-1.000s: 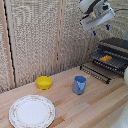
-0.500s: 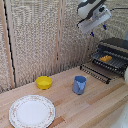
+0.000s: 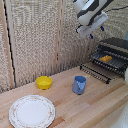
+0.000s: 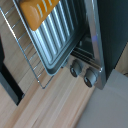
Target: Kindly employ your clamp to softly take hold of the bread. Delicately rest it on the oven pan, verifying that it is even on the surface. Using your clamp and attentiveness, smoothly glide the pan into the oven and along the appropriate brackets, securing it in position.
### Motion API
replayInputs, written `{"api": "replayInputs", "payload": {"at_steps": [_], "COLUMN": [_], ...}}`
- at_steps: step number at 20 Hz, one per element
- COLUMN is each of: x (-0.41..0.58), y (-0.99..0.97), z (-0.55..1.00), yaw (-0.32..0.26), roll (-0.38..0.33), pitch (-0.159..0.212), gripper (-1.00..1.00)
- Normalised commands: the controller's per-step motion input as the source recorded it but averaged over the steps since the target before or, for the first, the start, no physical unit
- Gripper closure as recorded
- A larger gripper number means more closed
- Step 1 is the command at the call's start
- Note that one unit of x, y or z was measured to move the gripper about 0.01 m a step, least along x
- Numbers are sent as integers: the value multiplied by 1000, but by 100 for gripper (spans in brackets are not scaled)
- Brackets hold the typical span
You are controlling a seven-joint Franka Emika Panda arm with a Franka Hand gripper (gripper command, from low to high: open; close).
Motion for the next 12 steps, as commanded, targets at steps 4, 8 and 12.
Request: {"api": "replayInputs", "payload": {"at_steps": [4, 8, 12], "x": [-131, -44, 6], "y": [0, 0, 0], "z": [-8, -109, -208], "yaw": [246, 274, 299], "roll": [-280, -247, -193], "pitch": [149, 121, 115], "gripper": [-100, -100, -100]}}
